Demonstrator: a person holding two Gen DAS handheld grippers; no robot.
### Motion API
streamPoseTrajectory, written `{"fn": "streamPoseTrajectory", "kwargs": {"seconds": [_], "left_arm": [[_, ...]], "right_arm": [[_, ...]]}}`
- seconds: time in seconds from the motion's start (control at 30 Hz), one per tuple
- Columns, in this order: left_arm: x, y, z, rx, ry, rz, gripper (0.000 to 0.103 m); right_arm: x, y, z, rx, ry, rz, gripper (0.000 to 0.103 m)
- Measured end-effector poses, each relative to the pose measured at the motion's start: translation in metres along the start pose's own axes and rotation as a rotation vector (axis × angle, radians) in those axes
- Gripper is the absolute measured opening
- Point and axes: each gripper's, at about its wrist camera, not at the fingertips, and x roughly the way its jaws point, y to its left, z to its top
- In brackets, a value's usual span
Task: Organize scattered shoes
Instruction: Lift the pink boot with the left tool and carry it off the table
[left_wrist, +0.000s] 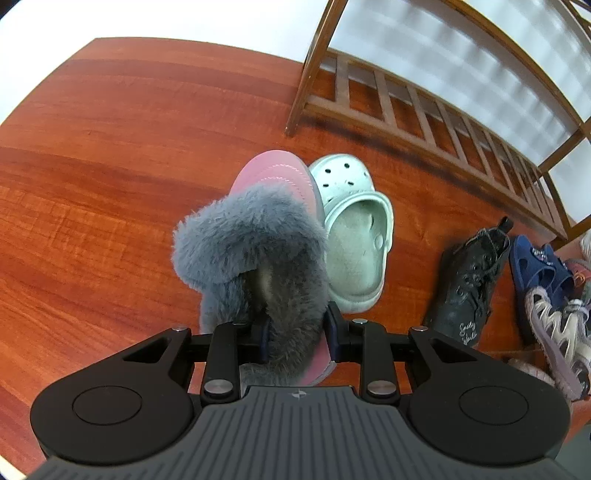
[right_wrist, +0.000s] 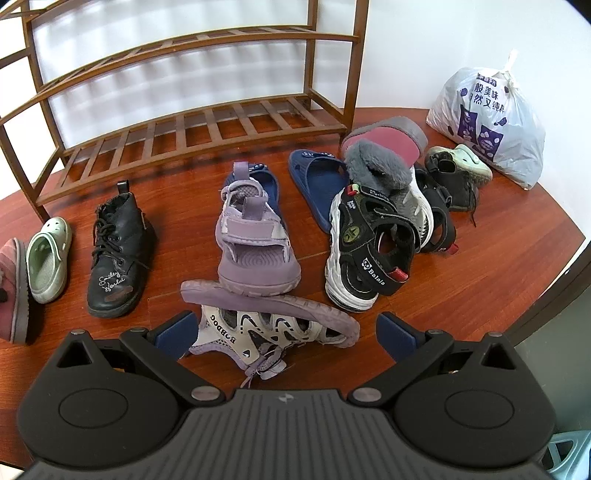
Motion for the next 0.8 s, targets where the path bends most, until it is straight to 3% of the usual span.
{"fn": "streamPoseTrajectory", "kwargs": {"seconds": [0.27, 0.5, 0.57, 0.73, 0.8], "left_arm": [[-0.012, 0.004, -0.016, 0.025, 0.067, 0.006, 0.03], [-0.026, 0.002, -0.03, 0.075, 0.062, 0.026, 0.032], [-0.03, -0.001, -0.031, 0.089, 0.053, 0.025, 0.037], [-0.046, -0.012, -0.03, 0.115, 0.011, 0.037, 0.079], [-0.053, -0.016, -0.028, 0.135, -0.011, 0.072, 0.085]], "right_arm": [[0.007, 0.006, 0.002, -0.018, 0.016, 0.024, 0.103], [0.013, 0.014, 0.004, -0.04, 0.029, 0.047, 0.103], [0.014, 0.018, 0.004, -0.05, 0.03, 0.054, 0.103], [0.017, 0.024, 0.006, -0.065, 0.033, 0.066, 0.103], [0.017, 0.024, 0.006, -0.065, 0.034, 0.067, 0.103]]}}
